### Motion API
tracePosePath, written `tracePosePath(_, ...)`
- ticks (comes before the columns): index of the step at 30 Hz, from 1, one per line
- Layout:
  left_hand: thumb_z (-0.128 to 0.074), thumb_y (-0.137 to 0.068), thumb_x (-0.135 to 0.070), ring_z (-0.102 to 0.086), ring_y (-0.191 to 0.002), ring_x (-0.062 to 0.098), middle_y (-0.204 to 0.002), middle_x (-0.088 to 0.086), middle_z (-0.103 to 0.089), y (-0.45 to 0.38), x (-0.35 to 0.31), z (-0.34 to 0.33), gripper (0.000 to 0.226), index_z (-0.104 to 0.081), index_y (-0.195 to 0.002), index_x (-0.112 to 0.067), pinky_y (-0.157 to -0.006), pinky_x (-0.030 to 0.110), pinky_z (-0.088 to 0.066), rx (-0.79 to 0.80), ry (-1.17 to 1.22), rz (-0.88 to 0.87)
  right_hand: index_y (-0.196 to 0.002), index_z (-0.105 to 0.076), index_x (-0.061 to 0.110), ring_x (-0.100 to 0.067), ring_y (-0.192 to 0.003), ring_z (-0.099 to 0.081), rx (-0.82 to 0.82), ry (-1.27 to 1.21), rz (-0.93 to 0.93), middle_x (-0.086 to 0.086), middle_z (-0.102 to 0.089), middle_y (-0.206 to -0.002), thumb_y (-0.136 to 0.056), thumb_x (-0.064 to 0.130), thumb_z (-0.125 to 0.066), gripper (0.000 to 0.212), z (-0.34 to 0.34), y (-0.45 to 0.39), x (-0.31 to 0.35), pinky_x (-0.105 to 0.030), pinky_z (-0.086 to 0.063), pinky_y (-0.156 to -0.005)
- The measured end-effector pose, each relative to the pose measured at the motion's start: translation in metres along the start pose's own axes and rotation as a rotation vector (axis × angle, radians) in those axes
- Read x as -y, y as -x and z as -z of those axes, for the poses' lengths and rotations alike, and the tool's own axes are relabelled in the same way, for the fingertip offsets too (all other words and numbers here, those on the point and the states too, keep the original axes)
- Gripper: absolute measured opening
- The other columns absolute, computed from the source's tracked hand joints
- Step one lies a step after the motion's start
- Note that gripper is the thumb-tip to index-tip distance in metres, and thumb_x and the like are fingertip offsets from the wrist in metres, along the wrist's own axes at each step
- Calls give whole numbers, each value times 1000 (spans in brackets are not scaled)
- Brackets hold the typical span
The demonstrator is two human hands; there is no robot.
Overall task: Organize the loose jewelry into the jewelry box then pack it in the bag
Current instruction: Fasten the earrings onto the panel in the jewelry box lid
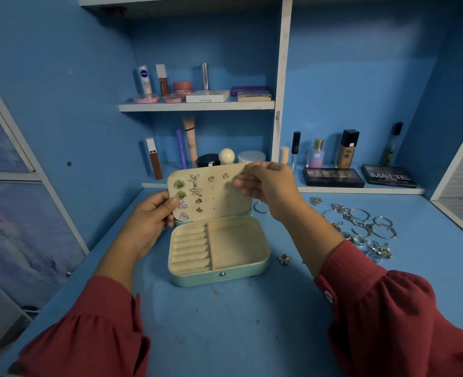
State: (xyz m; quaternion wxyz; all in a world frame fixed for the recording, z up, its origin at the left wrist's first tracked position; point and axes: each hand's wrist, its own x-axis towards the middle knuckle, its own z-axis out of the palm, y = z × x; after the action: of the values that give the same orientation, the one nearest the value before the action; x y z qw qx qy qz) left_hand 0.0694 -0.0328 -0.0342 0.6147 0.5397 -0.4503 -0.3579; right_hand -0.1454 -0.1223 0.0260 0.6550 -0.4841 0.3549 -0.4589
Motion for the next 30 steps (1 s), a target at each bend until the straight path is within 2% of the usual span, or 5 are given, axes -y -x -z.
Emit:
tracePosePath(8, -60, -88, -15, -48, -64, 6, -78, -3, -68, 2, -1, 9, 13, -66, -98, -8, -61, 16, -49, 69, 77, 60, -91, -56, 2, -21, -61, -71, 53, -2, -106, -16, -71, -71, -99, 25, -52, 25, 9, 2, 8, -26, -57, -53)
tracePosePath(13, -93, -40, -49, -56, -63, 3, -82, 0, -70, 2, 2, 16, 65, -74, -90, -13, -66, 17, -53, 131, 139, 53, -98, -59, -2, -17, -57, -70, 103, -48, -200, -16, -71, -69, -95, 16, -58, 18, 16, 7, 10, -21, -55, -49)
tracePosePath(18, -91, -50, -36, -59, -67, 7, -80, -1, -72, 5, 1, 16, 39, -79, -81, -16, -68, 17, -54, 164, 175, 60, -89, -57, 1, -17, -58, -70, 158, -92, -305, -17, -71, -68, -96, 8, -53, 10, 26, 11, 12, -20, -56, -53)
tracePosePath(23, -97, -28, -40, -67, -73, 9, -87, 6, -74, 7, 0, 17, 59, -78, -78, -13, -69, 18, -55, 161, 179, 82, -87, -62, -1, -18, -60, -71, 182, -106, -412, -17, -72, -74, -93, 2, -55, 9, 35, 16, 14, -19, -53, -45)
tracePosePath(30, -96, -38, -24, -68, -72, 14, -81, 8, -73, 11, -5, 18, 43, -78, -74, -10, -68, 20, -56, 178, 188, 110, -83, -62, -2, -16, -59, -71, 193, -90, -456, -18, -72, -74, -89, -3, -55, 10, 40, 14, 13, -18, -53, -44)
